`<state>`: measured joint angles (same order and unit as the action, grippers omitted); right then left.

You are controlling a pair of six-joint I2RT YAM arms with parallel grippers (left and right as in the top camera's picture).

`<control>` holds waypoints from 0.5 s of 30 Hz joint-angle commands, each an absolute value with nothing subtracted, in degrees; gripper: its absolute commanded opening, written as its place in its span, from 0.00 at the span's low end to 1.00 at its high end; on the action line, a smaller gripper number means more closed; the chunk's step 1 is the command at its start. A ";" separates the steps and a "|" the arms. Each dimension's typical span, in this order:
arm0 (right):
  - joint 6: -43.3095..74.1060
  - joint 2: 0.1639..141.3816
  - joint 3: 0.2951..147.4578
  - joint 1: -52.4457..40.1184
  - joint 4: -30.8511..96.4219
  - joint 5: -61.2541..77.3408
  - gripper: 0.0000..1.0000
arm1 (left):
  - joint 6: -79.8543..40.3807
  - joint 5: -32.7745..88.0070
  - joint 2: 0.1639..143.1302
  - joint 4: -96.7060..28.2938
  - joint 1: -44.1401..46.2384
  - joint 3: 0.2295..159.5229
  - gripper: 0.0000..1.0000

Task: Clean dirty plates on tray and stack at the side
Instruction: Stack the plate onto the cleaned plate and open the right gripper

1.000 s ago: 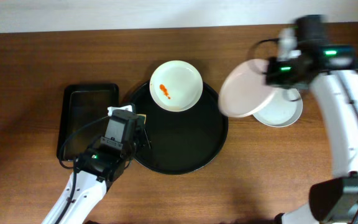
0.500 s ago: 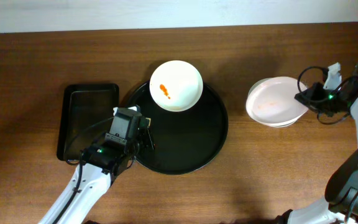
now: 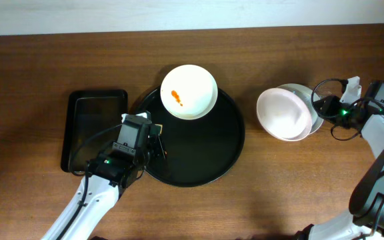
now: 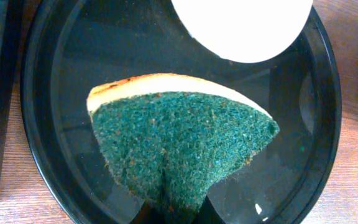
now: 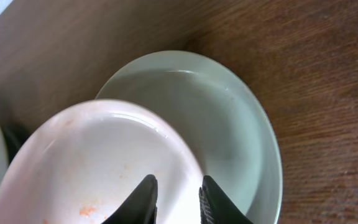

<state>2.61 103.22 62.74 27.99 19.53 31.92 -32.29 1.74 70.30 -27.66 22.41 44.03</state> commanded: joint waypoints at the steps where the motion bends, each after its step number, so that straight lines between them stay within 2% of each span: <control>1: 2.44 105.16 62.13 28.27 17.80 29.12 0.24 | -31.16 2.20 70.39 -27.49 22.11 44.18 0.00; 2: 2.44 105.16 62.15 28.27 17.63 28.67 0.24 | -31.14 2.20 70.39 -27.49 22.11 44.18 0.00; 4: 3.68 105.14 64.18 28.03 17.93 31.07 0.31 | -31.14 2.17 70.39 -27.49 22.11 44.18 0.00; 7: -1.15 104.97 74.37 24.77 31.94 32.25 0.39 | -31.16 2.11 70.39 -27.46 22.11 44.18 0.00; 10: -4.16 104.97 83.37 14.90 44.47 25.45 0.50 | -31.14 1.72 70.39 -27.49 22.11 44.18 0.01; 11: -5.58 104.97 84.38 11.70 46.04 24.99 0.54 | -31.14 1.72 70.39 -27.51 22.09 44.18 0.03; 12: -5.78 104.97 84.77 7.35 46.54 24.77 0.62 | -31.11 1.69 70.39 -27.51 22.04 44.18 0.11; 13: -5.45 104.97 84.77 4.67 46.50 24.80 0.63 | -31.11 1.54 70.39 -27.49 22.04 44.18 0.13; 15: -3.53 104.97 84.77 0.47 46.72 24.82 0.64 | -28.36 1.15 70.43 -27.57 22.06 44.18 0.07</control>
<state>-3.84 105.19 83.90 2.85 46.41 26.11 -31.88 1.52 70.32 -27.66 22.41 44.03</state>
